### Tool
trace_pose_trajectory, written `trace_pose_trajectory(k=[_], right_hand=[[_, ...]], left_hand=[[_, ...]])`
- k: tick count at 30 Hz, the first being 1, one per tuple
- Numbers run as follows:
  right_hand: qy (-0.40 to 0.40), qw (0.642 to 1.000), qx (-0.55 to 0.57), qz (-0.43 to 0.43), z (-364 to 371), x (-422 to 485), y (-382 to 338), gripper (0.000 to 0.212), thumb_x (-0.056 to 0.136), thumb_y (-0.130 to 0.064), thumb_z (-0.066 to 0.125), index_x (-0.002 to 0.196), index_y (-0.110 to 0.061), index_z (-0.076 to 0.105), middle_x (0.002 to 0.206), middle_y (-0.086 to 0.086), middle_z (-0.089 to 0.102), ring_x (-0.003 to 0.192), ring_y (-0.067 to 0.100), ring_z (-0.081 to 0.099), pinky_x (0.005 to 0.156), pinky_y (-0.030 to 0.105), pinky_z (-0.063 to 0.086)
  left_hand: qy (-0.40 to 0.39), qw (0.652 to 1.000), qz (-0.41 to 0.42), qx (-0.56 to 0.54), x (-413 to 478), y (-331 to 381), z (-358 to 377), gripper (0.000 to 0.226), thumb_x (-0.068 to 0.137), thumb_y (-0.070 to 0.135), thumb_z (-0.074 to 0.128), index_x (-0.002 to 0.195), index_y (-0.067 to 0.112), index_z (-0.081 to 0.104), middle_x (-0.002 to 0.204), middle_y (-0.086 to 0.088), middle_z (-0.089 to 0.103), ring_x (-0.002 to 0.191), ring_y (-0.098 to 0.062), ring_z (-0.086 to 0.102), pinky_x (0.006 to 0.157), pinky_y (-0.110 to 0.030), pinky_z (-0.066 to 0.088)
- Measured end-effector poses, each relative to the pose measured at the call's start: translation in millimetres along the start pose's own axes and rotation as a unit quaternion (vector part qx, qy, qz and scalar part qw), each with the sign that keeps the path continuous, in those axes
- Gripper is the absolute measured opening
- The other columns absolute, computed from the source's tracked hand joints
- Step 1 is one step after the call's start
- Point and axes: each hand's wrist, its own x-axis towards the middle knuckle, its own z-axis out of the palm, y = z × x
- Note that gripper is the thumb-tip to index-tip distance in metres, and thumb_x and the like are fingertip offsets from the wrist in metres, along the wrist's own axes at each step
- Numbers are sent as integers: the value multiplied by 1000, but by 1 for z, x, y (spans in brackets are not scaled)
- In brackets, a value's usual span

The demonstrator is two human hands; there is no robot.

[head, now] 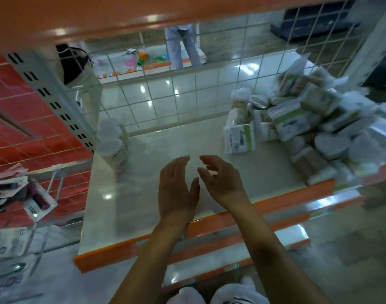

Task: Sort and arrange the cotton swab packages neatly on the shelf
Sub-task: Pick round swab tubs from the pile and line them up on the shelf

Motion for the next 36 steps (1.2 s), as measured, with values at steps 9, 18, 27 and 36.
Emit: trace_pose_trajectory(k=[9,18,27,36], right_hand=[[56,997,-53,14,-77,-2,45,33,89,-24,57,122,-19,59,121,0,62,109,13,54,89,21,41],[172,976,-120,-62,-143,-2,72,33,82,-27,57,107,-6,66,101,12,67,89,28,62,76,23,40],[269,944,-178,-61,-188,7,83,26,73,-5,63,99,-6,67,97,15,66,93,35,57,79,37,44],[277,937,-201,-67,-201,14,93,39,68,-12,51,102,-8,68,100,11,66,97,35,55,78,33,42]], left_hand=[[-69,997,8,-25,7,64,46,54,82,17,68,133,14,52,137,-8,50,127,-26,40,103,-31,32],[-106,989,60,-87,2,117,85,58,76,23,74,131,19,54,137,-2,49,126,-22,44,102,-38,41],[-224,961,102,-124,3,161,108,79,71,56,66,139,28,37,141,7,35,128,-11,34,95,-21,31],[-261,951,132,-98,9,168,136,104,63,74,61,147,29,19,153,3,21,141,-16,18,110,-43,33]])
